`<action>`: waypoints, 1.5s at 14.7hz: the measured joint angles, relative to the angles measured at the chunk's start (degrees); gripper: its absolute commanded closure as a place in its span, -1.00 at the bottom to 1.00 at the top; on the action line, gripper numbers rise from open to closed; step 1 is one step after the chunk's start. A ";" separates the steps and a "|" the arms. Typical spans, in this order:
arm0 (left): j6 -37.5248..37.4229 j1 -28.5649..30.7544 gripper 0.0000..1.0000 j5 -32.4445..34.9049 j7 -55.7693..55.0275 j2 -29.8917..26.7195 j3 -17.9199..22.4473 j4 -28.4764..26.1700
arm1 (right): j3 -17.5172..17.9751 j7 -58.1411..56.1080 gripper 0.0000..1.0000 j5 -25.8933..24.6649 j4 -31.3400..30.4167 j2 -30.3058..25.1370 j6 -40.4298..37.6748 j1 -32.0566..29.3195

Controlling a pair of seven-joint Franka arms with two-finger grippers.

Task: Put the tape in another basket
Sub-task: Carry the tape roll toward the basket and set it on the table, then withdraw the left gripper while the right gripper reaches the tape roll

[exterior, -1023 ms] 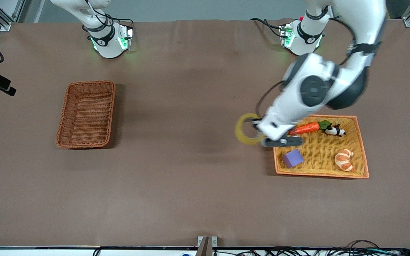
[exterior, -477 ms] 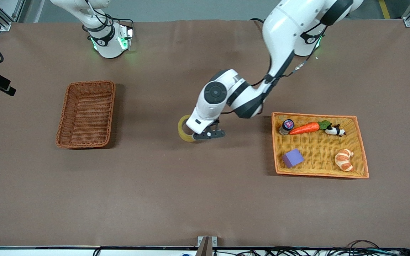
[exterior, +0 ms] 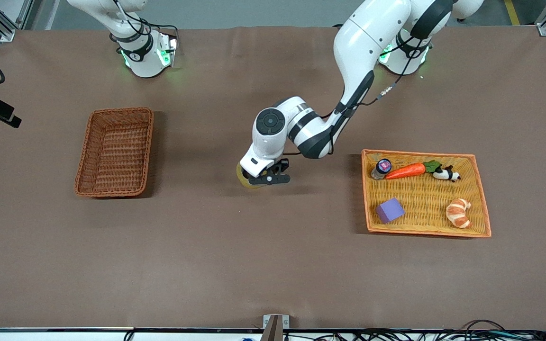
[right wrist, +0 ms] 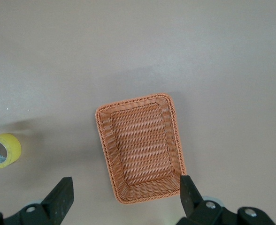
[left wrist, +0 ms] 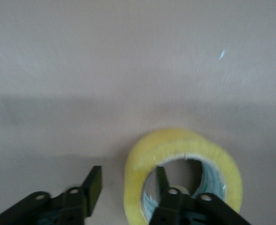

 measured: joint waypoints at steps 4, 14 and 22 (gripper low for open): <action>-8.66 8.11 -1.00 0.82 4.26 -8.30 0.90 2.18 | 1.09 -0.52 -1.00 4.08 -0.39 0.55 0.02 2.69; -38.35 32.03 -1.00 0.33 28.02 -33.80 0.47 1.71 | 2.95 17.40 -1.00 4.15 -1.93 16.43 16.13 25.58; -42.41 38.73 -1.00 -5.67 45.89 -43.33 3.96 -4.25 | 2.76 29.83 -1.00 1.68 -7.81 29.88 35.97 38.48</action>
